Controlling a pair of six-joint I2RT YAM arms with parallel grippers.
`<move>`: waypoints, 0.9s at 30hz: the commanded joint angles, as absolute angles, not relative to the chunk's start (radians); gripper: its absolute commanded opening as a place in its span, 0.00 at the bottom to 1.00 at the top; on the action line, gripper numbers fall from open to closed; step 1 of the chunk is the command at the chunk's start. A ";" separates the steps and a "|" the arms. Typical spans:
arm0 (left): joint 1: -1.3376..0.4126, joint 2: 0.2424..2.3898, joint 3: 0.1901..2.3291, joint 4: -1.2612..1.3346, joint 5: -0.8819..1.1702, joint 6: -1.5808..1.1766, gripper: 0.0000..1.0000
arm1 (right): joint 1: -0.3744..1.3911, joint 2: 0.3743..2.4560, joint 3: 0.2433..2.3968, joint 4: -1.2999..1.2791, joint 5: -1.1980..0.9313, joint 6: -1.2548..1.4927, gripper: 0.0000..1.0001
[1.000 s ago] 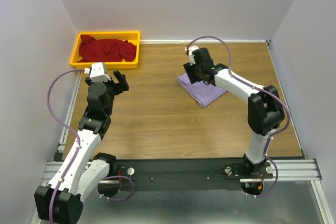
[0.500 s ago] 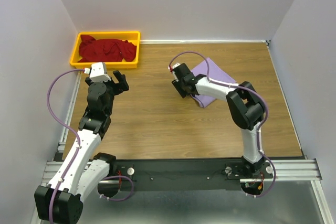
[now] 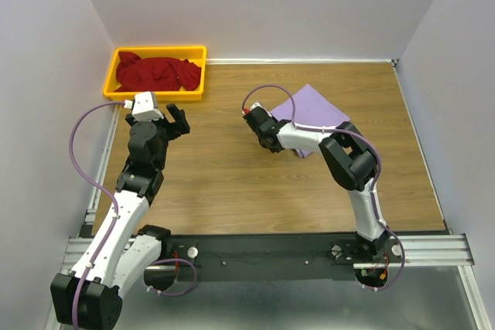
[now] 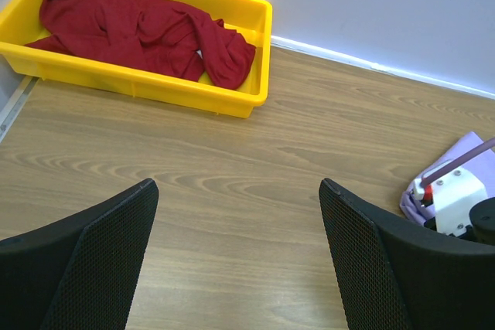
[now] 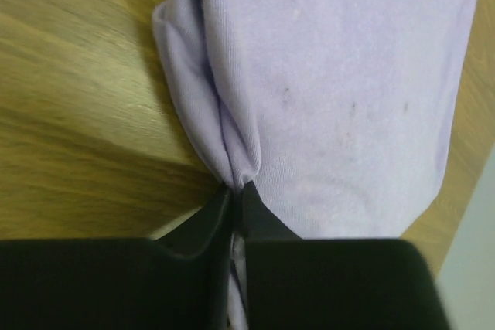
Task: Fold and stack the t-shirts
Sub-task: Neatly place the folded tshirt to the corner
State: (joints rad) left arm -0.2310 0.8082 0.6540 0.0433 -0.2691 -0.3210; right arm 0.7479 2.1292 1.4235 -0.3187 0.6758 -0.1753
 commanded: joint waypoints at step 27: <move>-0.235 0.896 0.647 0.029 -0.305 -0.305 0.91 | 0.258 2.624 1.991 -0.048 0.781 -0.690 0.01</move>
State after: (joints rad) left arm -0.2310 0.8669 0.6537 0.0273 -0.2768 -0.3206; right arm 0.2787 2.5126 1.8893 -0.0784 0.7876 -0.6285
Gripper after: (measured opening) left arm 0.916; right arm 0.014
